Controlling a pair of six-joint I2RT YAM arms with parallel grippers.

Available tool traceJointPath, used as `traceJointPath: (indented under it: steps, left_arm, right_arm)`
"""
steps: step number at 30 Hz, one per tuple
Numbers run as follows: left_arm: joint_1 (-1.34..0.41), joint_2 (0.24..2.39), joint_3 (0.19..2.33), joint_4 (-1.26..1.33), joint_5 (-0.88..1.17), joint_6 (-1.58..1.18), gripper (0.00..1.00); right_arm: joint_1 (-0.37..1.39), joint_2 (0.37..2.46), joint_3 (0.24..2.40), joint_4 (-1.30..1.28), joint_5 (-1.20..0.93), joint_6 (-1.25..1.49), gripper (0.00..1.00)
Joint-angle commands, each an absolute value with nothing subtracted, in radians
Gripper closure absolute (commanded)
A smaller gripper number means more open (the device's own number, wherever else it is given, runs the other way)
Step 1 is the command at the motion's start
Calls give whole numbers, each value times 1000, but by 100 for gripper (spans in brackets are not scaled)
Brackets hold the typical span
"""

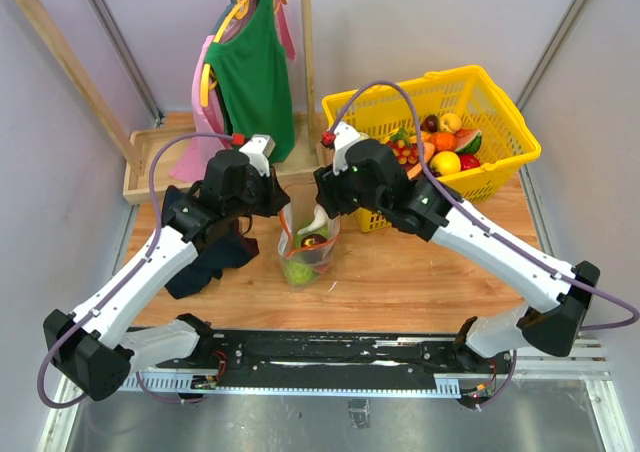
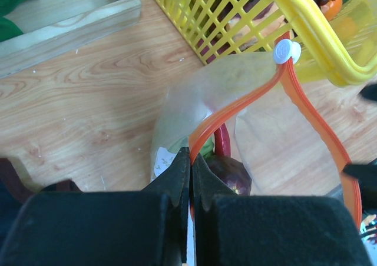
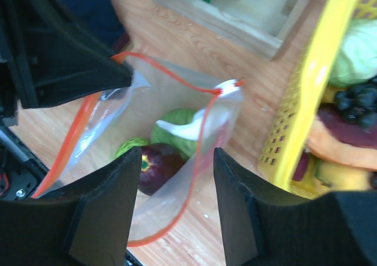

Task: Place the food in the zip-top bag and seal the zipper
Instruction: Pick up the fake fruit from the bin.

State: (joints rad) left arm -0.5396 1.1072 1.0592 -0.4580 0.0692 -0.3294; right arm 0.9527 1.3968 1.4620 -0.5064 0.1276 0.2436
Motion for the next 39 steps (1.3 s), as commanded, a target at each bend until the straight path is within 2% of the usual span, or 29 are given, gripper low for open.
traceJointPath:
  steps: [1,10,20,28,39]
  left_arm:
    - [-535,1072,1031,-388,51,-298,99]
    - [-536,1063,994,-354,41,-280,100]
    - [-535,1054,974,-351,63,-280,99]
    - [-535,1063,969,-351,58,-279,100]
    - [-535,1083,969,-347,64,-282,100]
  right_arm:
    - [865,1378,1548,-577,175,162,45]
    - [606,1465,1664,-627,167,121,34]
    - [368,1659,1687,-522,116,155,29]
    - [259,1867,1766,-448,70,207,29]
    - [207,2027,1778,-315,-32,214,31]
